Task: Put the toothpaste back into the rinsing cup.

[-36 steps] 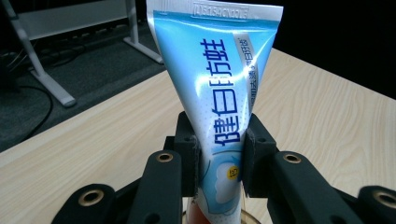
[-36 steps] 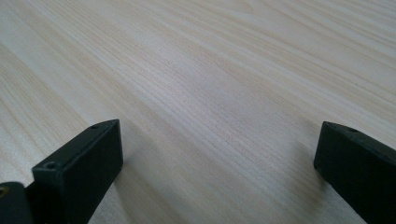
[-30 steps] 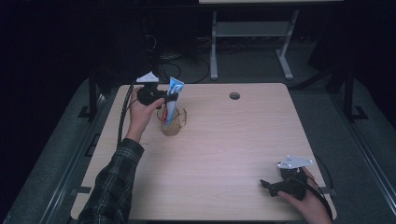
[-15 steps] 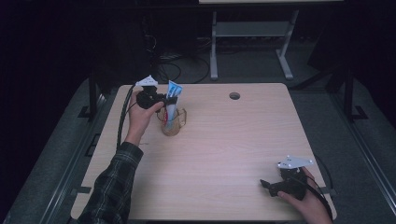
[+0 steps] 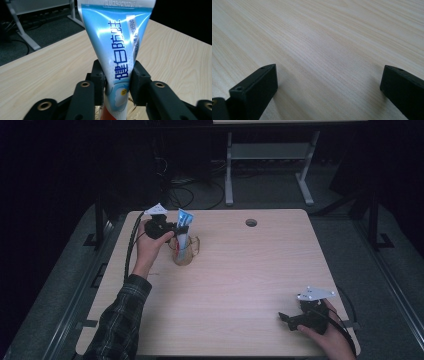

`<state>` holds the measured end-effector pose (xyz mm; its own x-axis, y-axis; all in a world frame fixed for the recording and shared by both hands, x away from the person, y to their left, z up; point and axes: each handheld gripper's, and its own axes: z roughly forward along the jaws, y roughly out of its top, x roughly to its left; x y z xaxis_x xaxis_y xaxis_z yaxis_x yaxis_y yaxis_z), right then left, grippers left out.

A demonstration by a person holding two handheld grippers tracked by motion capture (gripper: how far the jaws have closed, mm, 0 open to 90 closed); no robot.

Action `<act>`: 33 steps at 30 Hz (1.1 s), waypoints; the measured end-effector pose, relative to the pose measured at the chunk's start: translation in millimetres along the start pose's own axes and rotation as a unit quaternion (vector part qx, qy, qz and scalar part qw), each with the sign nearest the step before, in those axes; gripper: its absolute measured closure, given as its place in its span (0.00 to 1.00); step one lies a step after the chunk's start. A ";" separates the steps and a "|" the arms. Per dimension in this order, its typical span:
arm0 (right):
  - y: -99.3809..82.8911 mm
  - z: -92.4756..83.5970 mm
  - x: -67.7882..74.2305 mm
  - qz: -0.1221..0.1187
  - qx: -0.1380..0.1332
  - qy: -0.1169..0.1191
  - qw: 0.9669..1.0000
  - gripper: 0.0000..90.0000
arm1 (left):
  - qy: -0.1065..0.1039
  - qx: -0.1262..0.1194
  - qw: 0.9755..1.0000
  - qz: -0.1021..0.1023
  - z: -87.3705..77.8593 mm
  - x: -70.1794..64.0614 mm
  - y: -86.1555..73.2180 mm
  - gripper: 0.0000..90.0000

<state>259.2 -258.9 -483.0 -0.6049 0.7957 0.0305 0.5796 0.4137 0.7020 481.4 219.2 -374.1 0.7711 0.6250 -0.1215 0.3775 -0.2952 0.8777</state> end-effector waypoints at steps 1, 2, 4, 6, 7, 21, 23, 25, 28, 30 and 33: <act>0.0 0.0 0.0 0.000 0.000 0.000 1.000 0.01 | 0.001 0.000 1.000 0.000 -0.3 -0.1 0.3 0.70; 0.0 0.0 0.0 0.000 0.000 0.000 1.000 0.01 | 0.005 0.006 1.000 0.001 -0.6 -0.8 0.4 0.66; 0.0 0.0 0.0 0.000 0.000 0.000 1.000 0.01 | 0.015 0.013 1.000 0.005 -0.7 -2.0 -0.9 0.60; 0.0 0.0 -0.1 0.000 0.000 0.000 1.000 0.01 | 0.022 0.015 1.000 0.003 -2.6 -2.4 -2.8 0.55; 0.0 0.0 -0.1 0.000 0.000 0.000 1.000 0.01 | 0.023 0.014 1.000 -0.002 -4.3 -1.6 -3.4 0.52; -0.4 -0.3 0.3 0.002 0.000 -0.002 1.000 0.01 | 0.040 0.010 0.999 -0.002 -31.5 -5.0 -7.2 0.37; -0.4 -0.3 0.2 0.002 0.000 -0.002 1.000 0.01 | 0.044 0.013 0.999 -0.005 -35.5 -6.2 -7.2 0.36; -0.4 -0.3 0.2 0.002 0.000 -0.002 1.000 0.01 | 0.058 0.019 0.998 0.000 -40.4 -9.1 -7.1 0.35; -0.4 -0.3 0.1 0.002 0.000 -0.002 1.000 0.01 | 0.062 0.020 0.998 0.000 -47.0 -12.2 -7.6 0.35; -0.4 -0.2 0.0 0.002 -0.001 -0.002 1.000 0.01 | 0.062 0.022 0.998 0.000 -51.5 -14.0 -8.7 0.35; -0.1 0.0 -0.2 0.002 -0.001 -0.002 1.000 0.01 | 0.065 0.027 0.998 -0.002 -57.3 -16.8 -11.0 0.33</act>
<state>259.2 -259.1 -483.1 -0.5994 0.7999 0.0304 0.5815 0.4090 0.7033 434.9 253.3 -355.1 0.6983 0.7132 -0.0607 0.4096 -0.3286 0.8510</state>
